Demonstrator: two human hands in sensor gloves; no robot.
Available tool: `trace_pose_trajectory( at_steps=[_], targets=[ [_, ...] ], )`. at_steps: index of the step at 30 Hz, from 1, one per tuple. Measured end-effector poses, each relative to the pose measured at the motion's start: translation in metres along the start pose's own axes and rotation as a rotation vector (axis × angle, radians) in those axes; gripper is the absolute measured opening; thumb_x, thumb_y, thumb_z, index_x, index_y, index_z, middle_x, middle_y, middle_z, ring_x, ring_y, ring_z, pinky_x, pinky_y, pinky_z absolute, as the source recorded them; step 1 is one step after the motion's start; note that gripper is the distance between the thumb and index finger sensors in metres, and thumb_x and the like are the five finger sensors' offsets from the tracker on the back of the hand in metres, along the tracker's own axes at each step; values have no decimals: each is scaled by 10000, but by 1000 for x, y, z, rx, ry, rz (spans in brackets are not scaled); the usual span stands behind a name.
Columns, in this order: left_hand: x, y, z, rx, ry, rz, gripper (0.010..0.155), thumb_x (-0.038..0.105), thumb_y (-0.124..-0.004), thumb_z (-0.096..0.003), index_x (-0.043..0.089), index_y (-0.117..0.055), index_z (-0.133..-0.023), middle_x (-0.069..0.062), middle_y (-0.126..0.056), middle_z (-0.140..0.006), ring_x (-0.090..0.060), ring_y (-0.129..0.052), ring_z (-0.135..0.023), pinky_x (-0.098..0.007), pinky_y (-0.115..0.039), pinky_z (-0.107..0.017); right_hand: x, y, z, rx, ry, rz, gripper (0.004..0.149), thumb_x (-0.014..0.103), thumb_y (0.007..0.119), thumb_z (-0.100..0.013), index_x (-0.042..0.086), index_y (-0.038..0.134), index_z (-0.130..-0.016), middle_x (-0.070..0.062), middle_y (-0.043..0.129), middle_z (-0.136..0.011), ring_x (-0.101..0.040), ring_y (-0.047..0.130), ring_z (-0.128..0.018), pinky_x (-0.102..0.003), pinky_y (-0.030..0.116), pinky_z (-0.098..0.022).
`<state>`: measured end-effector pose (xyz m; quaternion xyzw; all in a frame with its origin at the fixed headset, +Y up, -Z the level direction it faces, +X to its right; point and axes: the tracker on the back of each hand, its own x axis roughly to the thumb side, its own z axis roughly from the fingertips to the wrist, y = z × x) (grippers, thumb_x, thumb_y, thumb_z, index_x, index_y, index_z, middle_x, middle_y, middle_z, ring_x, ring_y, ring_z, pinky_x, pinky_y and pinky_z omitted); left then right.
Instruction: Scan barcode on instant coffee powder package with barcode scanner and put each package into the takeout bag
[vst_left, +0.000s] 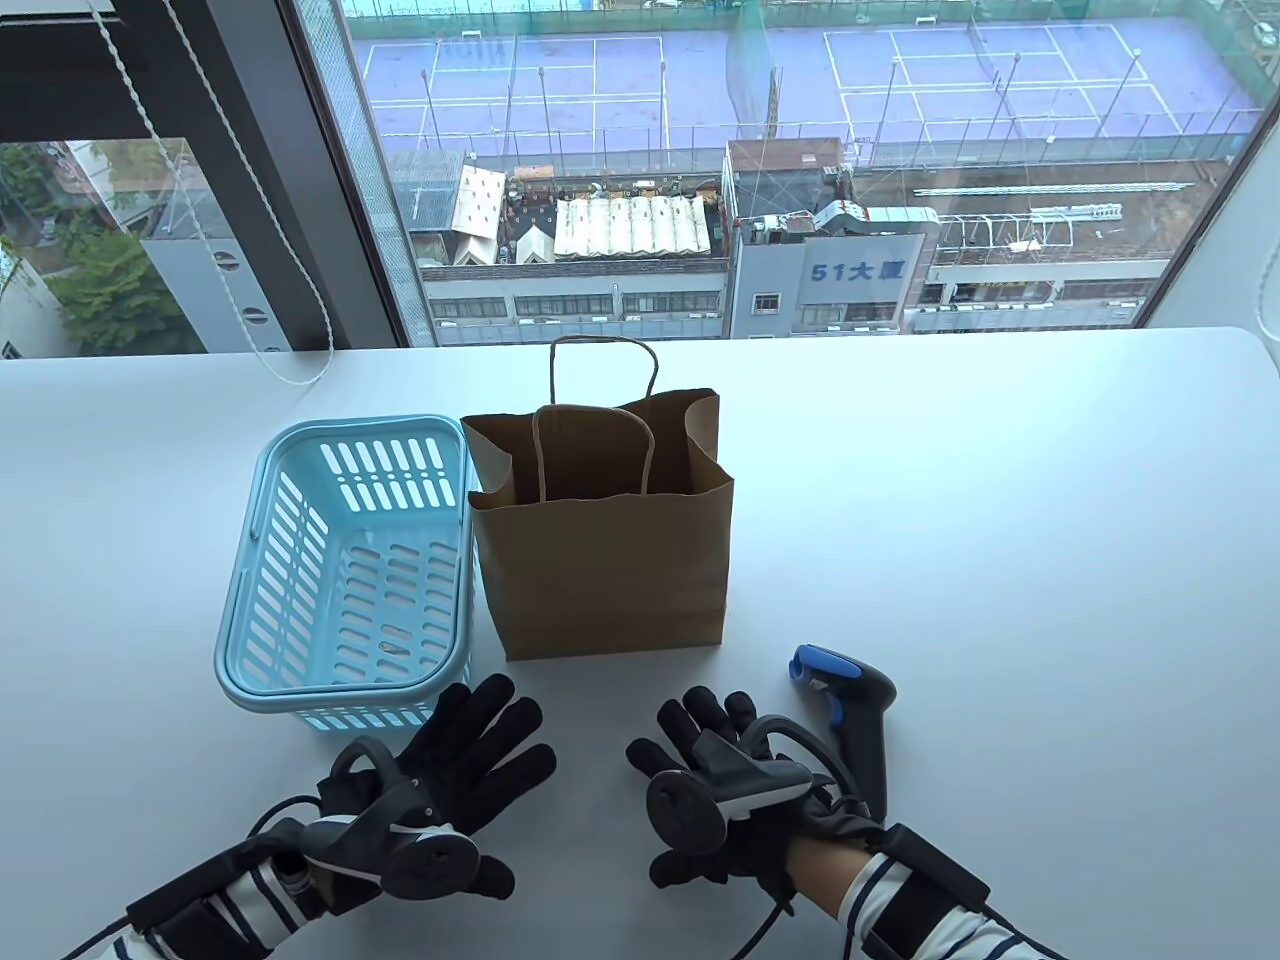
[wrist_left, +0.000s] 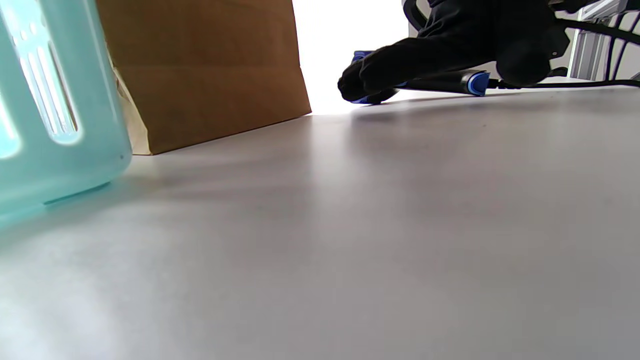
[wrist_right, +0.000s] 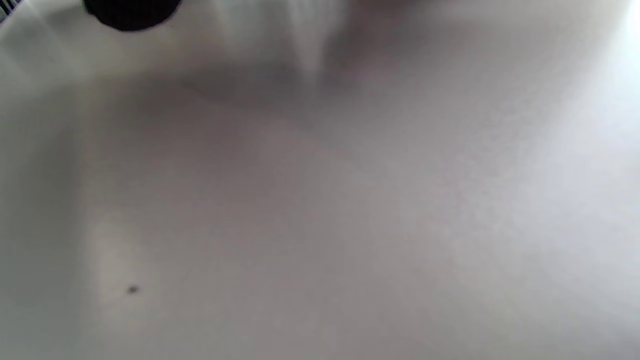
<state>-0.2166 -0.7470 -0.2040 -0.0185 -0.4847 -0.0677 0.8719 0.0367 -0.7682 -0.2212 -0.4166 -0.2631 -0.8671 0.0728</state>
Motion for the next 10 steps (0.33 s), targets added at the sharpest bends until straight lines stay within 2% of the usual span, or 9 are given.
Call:
trace_pose_trajectory(
  at_steps=[10],
  targets=[
    [2, 1, -1, 8, 1, -8, 1063, 787, -505, -304, 141, -105, -1047, -307, -65, -1127, -653, -180, -1037, -763, -285, -700, 1, 1, -1, 19, -1, -17, 1012, 647, 547, -515, 17, -62, -1022, -411, -70, -1024, -674, -49, -856, -768, 80, -528]
  ],
)
